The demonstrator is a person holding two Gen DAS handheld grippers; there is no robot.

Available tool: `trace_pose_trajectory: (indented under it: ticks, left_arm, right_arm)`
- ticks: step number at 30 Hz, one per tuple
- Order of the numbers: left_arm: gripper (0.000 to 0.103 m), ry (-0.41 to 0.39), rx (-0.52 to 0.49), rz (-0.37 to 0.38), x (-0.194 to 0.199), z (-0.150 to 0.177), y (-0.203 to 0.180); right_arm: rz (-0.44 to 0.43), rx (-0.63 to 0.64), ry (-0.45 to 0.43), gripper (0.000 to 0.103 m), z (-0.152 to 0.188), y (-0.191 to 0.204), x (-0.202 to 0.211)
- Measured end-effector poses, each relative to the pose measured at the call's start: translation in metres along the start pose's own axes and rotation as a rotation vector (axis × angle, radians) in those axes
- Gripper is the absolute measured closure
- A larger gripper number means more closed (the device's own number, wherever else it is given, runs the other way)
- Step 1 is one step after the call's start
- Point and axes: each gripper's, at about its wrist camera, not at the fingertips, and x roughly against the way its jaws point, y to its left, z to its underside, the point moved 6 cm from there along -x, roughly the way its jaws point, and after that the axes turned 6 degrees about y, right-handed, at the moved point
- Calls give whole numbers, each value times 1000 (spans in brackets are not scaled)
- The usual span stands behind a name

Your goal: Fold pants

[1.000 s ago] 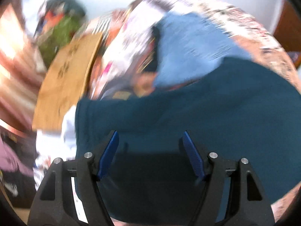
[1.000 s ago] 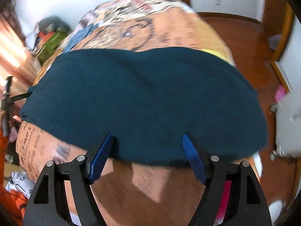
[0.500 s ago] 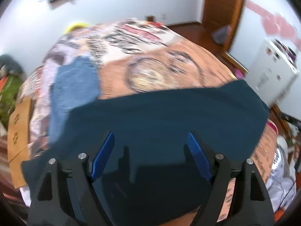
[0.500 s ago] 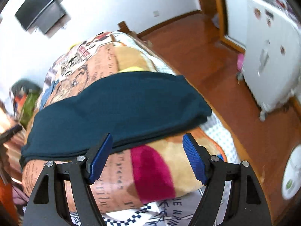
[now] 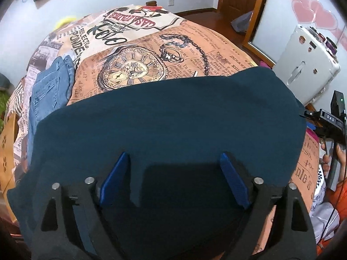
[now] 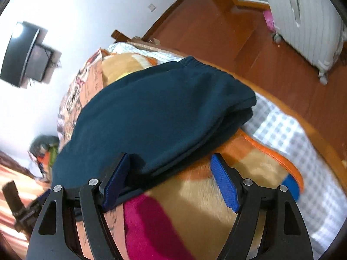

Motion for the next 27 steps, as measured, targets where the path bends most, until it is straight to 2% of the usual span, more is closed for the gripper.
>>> trace_pose_trajectory:
  ticks: [4,7,10,11,13,18,27]
  left_arm:
    - [14,-6,-7,-7,-2,-3,-3]
    - [14,-7,-6,-8,-3,-5,-3]
    - [14,-6,-7,-13,-3,-5,-3]
    - [15,-10,-5,-16,-1,-5,-3]
    - [16,-30,8,-9,7,-5,-3]
    - [16,-107,27,-17,40,-2,4]
    - [16,-223,131,-55,94,18,47]
  right_arm:
    - [-23,-15,-12,27,-7,-2,-3]
    - [-24,-28,-47,33,-16,-4,-3]
    - [-2,2,-80,54,-22,3,1]
    - [9,16,-95,65,-24,6,4]
    - [18,45,-117,82,-26,10,10]
    - [31,133,-191,87,-30,31,37]
    - [-4,410,-315,88,-31,133,81]
